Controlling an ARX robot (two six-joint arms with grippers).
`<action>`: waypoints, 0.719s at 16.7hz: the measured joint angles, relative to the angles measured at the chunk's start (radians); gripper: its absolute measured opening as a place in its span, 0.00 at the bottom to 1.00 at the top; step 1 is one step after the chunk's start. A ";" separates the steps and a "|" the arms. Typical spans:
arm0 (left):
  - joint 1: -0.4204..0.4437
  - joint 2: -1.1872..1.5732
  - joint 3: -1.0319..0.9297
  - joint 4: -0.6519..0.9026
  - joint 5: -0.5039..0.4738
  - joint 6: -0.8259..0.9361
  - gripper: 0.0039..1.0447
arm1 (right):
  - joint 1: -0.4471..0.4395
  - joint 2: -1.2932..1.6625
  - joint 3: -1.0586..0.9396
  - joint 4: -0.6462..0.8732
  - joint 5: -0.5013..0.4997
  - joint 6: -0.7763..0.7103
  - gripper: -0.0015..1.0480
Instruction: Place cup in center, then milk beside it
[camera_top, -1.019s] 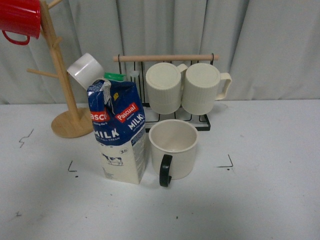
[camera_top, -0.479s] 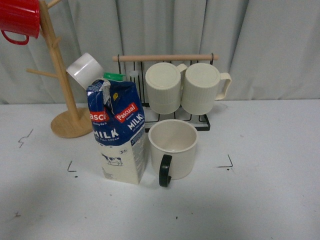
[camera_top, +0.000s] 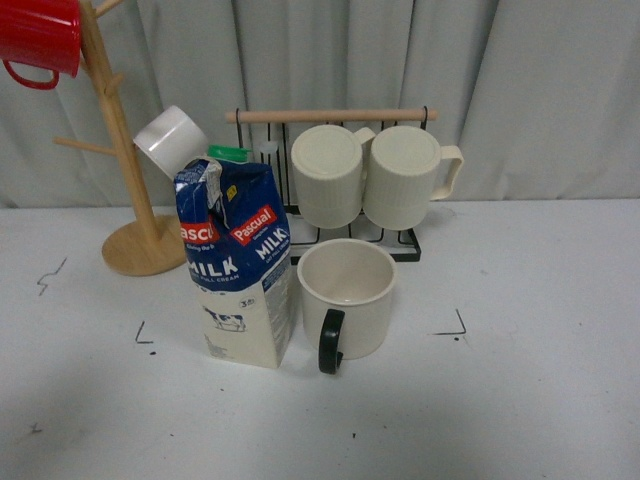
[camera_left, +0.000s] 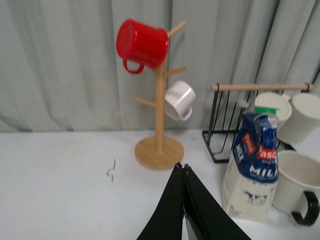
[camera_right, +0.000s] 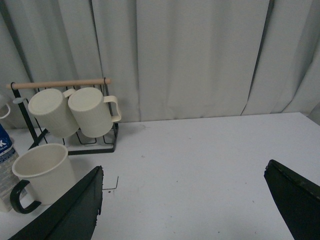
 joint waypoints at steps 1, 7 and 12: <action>0.000 -0.026 -0.022 -0.014 0.000 0.000 0.01 | 0.000 0.000 0.000 0.000 0.000 0.000 0.94; 0.000 -0.144 -0.022 -0.132 0.000 0.000 0.01 | 0.000 0.000 0.000 0.000 0.000 0.000 0.94; 0.000 -0.291 -0.022 -0.283 0.000 0.000 0.01 | 0.000 0.000 0.000 0.000 0.000 0.000 0.94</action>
